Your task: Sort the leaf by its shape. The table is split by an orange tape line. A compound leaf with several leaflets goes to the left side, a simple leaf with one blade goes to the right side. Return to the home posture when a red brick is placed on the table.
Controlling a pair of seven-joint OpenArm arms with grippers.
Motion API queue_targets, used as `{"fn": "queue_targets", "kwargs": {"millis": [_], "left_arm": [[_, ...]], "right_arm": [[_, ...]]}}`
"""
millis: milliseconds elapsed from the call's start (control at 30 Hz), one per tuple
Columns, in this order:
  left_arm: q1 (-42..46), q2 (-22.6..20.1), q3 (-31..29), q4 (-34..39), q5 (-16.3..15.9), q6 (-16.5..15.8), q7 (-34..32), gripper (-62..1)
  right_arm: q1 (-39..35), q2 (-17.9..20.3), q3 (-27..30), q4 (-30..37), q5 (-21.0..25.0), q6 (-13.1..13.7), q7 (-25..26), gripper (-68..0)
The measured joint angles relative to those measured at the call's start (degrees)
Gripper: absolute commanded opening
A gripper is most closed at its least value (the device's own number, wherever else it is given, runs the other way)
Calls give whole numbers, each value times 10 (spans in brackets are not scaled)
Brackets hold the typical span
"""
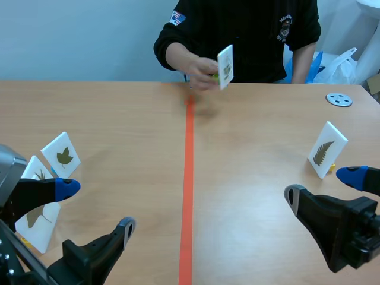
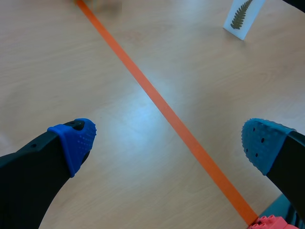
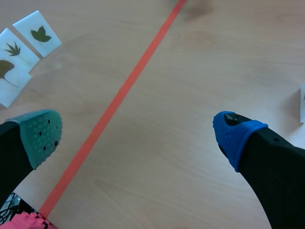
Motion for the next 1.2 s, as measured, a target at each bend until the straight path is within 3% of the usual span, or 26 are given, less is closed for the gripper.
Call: {"fn": "queue_targets", "kwargs": {"millis": [700,967,1200], "left_arm": [[0,0,0,0,0,0,0,14],[0,0,0,0,0,0,0,14],[0,0,0,0,0,0,0,14]], "right_arm": [[6,0,0,-2,-12,0,0,4],[9,1,0,-2,-41,0,1,4],[41,21,-35,-3,-107,0,11,4]]}}
